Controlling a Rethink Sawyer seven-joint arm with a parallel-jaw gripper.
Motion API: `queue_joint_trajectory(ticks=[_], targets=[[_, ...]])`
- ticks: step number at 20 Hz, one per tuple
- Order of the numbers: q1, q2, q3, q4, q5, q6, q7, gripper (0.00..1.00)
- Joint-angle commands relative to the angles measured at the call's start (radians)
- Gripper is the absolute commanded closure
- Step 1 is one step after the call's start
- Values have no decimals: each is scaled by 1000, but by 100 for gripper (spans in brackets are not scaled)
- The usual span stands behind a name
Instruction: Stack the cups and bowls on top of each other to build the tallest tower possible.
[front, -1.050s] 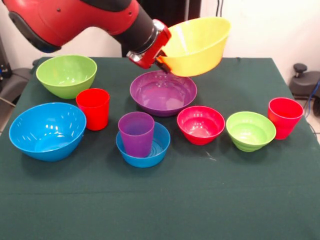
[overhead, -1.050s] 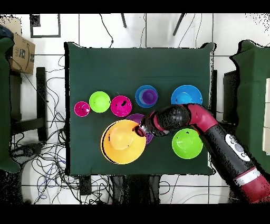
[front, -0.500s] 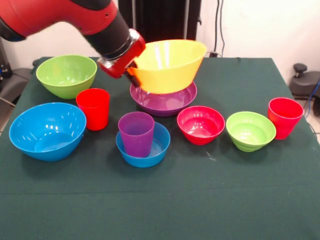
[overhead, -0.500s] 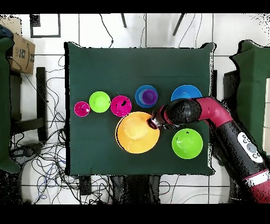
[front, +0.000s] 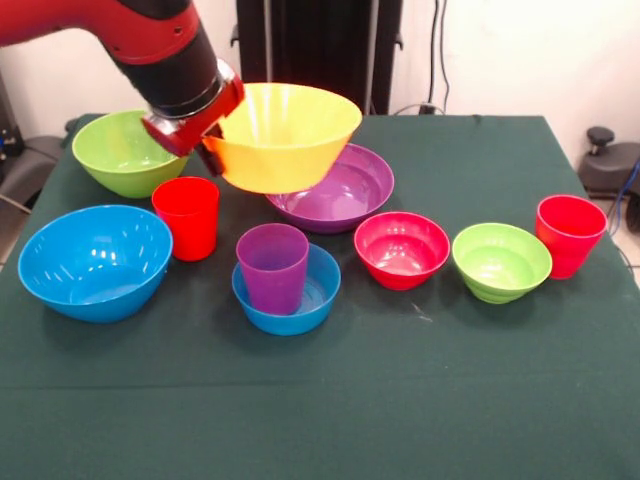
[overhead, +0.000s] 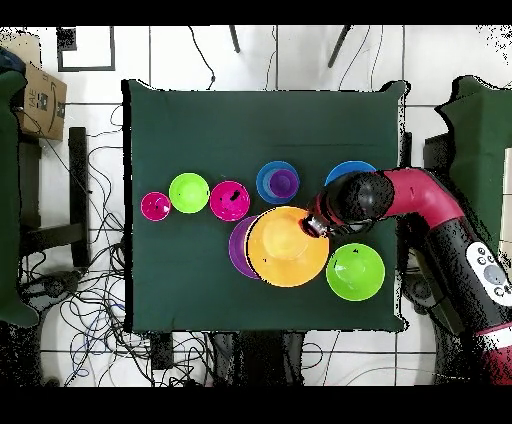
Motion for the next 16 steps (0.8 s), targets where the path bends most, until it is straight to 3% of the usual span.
queue_joint_trajectory(ticks=[1,9,16], targets=[[73,-31,-86,-154,-55,212,-424,100],[90,20,-81,-253,-34,285,-495,100],[106,101,-91,-291,-42,189,-482,100]])
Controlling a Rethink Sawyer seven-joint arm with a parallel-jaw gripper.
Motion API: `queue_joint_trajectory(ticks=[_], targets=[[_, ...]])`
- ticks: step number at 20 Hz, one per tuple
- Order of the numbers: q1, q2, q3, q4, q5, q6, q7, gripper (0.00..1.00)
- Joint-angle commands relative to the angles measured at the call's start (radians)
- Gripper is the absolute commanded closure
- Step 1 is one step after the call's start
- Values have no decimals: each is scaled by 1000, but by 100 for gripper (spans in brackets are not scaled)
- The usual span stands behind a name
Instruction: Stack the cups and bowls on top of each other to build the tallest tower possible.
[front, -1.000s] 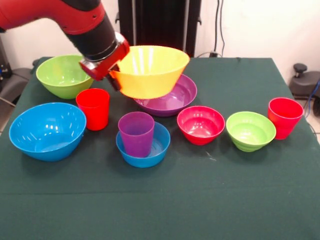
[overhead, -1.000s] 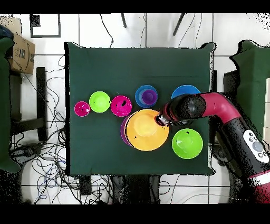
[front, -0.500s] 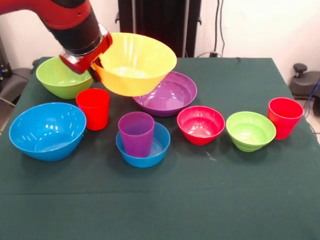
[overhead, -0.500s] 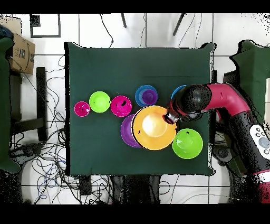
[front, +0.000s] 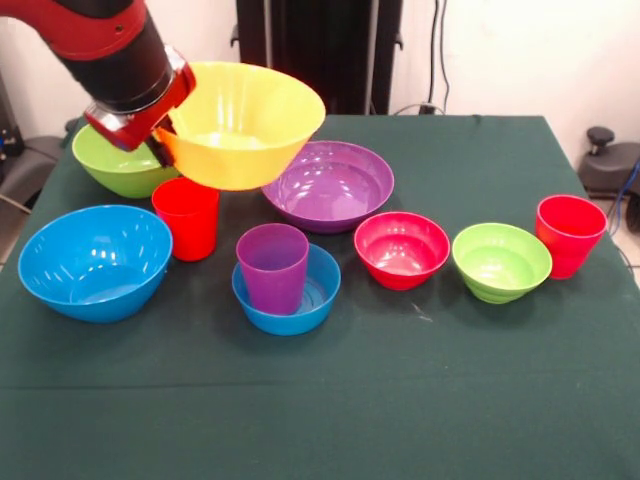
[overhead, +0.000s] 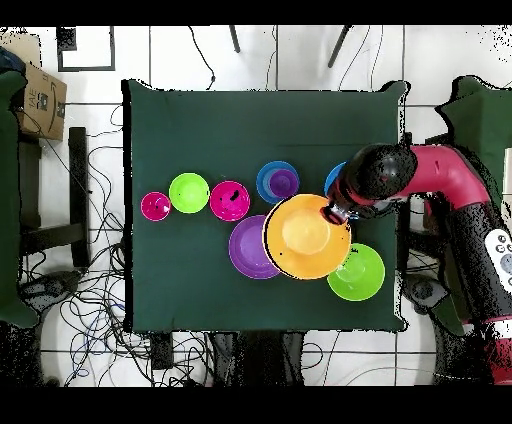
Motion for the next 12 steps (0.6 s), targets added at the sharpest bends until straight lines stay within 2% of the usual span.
queue_joint_trajectory(ticks=[1,7,12], targets=[[60,122,-67,-115,-33,-9,-335,100],[43,170,-32,-111,48,-14,-329,100],[48,198,-27,-128,57,-23,-336,100]])
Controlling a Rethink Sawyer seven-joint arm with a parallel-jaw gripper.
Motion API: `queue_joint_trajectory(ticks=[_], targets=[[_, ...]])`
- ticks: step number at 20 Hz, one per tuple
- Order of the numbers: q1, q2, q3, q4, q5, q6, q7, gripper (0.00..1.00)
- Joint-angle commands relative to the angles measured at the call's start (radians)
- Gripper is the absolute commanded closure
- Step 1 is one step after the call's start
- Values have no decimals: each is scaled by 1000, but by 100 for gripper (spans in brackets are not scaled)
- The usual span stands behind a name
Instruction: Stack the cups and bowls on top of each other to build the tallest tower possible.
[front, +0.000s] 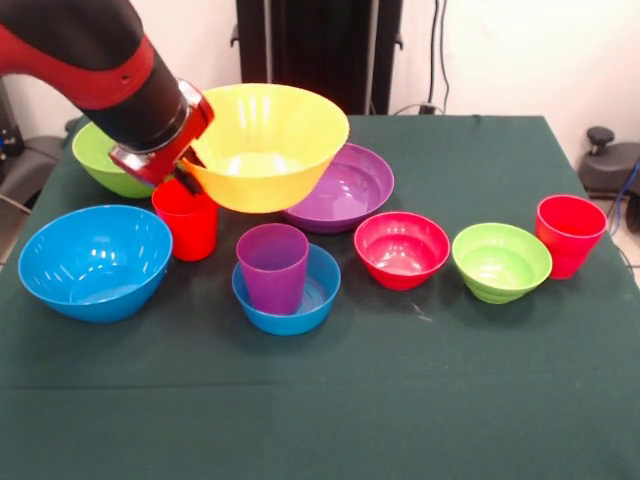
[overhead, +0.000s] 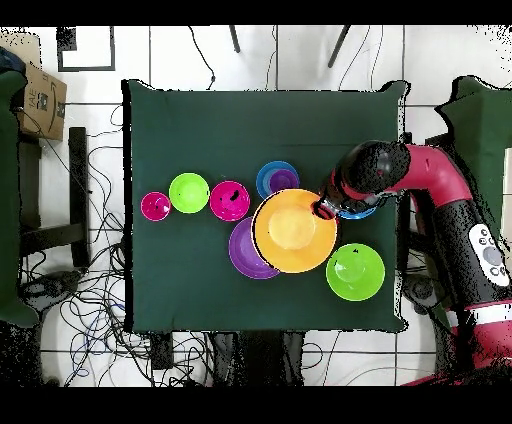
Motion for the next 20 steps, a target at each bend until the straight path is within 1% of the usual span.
queue_joint_trajectory(ticks=[1,7,12,13,16,20], targets=[[41,92,-28,-78,12,-20,-326,100],[32,116,-24,-86,13,-22,-339,100],[15,141,-18,-67,-22,-109,-341,100],[17,150,-18,-72,-29,-122,-340,100],[26,157,-20,-90,-36,-123,-349,100],[34,165,-27,-120,-59,-131,-388,100]])
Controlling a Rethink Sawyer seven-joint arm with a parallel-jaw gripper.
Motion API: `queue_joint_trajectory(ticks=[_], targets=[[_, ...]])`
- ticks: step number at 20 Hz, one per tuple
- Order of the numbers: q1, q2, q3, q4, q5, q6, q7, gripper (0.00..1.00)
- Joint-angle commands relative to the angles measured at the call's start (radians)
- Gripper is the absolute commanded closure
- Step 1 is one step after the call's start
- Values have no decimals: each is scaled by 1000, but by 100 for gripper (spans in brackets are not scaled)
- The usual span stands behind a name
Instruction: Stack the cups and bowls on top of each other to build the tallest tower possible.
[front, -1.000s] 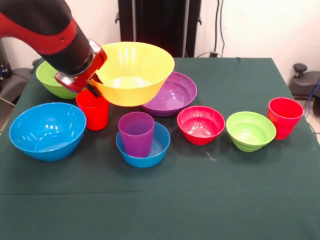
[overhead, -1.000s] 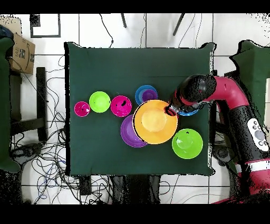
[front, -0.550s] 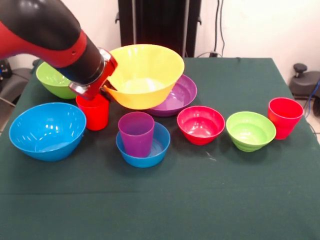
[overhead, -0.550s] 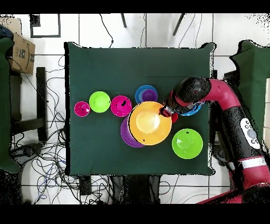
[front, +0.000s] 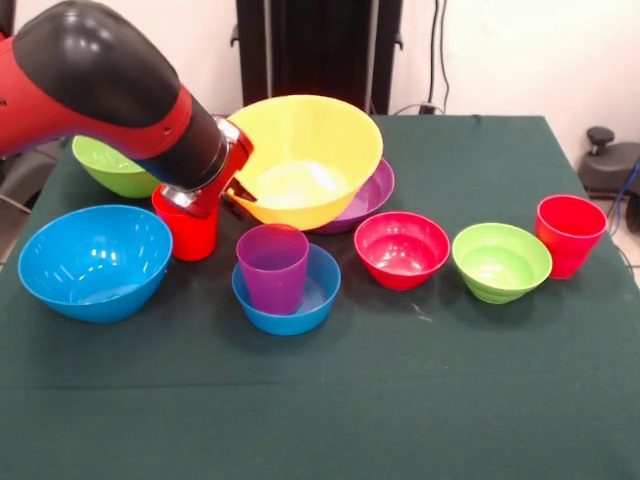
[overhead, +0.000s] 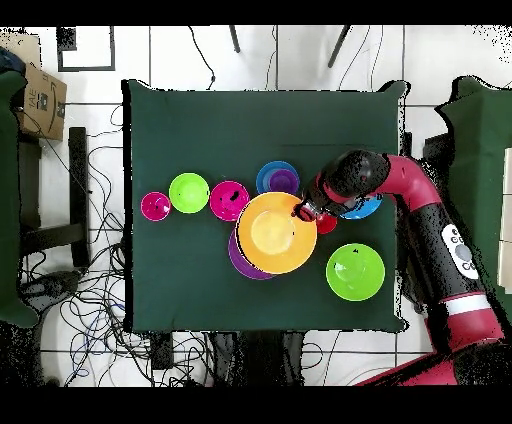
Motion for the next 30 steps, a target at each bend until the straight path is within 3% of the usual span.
queue_joint_trajectory(ticks=[1,7,14,23,30], targets=[[41,29,-30,-119,-73,-74,-395,100],[61,12,-36,-163,-93,-53,-421,100],[74,-26,-45,-174,-69,6,-430,100],[107,-128,-71,-141,-15,219,-392,100],[120,-199,-54,-138,34,310,-328,100]])
